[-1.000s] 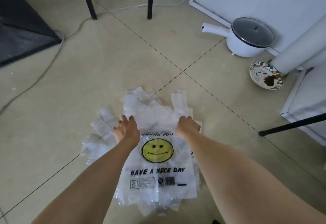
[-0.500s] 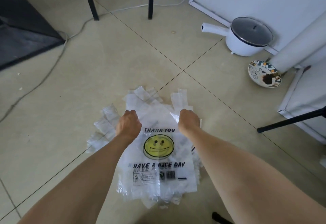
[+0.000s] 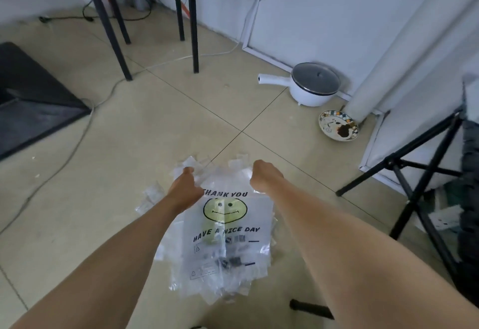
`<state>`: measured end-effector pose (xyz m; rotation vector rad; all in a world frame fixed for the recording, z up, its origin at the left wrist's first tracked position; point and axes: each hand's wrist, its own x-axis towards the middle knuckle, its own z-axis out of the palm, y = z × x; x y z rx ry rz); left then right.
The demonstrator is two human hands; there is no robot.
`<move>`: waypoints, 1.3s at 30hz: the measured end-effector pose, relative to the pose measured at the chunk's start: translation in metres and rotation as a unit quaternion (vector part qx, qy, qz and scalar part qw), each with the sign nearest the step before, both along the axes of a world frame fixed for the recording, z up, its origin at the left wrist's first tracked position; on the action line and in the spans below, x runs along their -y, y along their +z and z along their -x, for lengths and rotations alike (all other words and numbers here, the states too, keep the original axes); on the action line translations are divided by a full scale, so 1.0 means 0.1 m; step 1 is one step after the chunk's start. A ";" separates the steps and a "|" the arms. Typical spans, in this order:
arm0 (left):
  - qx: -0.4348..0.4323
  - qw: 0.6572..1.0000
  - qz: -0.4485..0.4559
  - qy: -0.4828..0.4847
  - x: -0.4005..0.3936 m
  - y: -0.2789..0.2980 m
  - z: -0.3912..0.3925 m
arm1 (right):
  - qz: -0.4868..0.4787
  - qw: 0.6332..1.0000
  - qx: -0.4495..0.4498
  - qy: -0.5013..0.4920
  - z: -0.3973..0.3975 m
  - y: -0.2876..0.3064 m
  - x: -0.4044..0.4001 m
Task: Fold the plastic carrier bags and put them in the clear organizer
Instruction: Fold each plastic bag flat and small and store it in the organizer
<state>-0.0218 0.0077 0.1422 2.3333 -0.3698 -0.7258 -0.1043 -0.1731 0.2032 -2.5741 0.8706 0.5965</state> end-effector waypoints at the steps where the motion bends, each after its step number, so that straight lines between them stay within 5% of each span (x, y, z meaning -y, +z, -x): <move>1: 0.009 1.000 -0.004 -0.005 0.03 0.13 0.01 | -0.001 1.000 0.004 0.001 0.04 0.15 0.02; 15: 0.152 0.985 0.050 -0.059 0.55 2.08 0.67 | 0.000 0.979 0.179 -0.095 1.10 2.01 0.31; 19: 0.178 0.973 0.132 -0.057 0.60 2.74 0.89 | 0.041 0.966 0.235 -0.102 1.48 2.54 0.33; 25: 0.258 0.945 0.166 -0.116 0.77 3.67 1.45 | 0.066 0.911 0.385 -0.131 2.21 3.24 0.30; 27: 0.324 0.912 0.188 -0.166 0.89 4.31 2.36 | 0.123 0.868 0.449 -0.172 3.21 3.74 0.31; 34: 0.376 0.863 0.311 -0.132 1.15 4.44 2.92 | 0.295 0.768 0.531 -0.203 3.73 3.79 0.42; 39: 0.352 0.830 0.374 -0.216 1.35 4.08 3.39 | 0.317 0.753 0.543 -0.194 4.34 3.47 0.53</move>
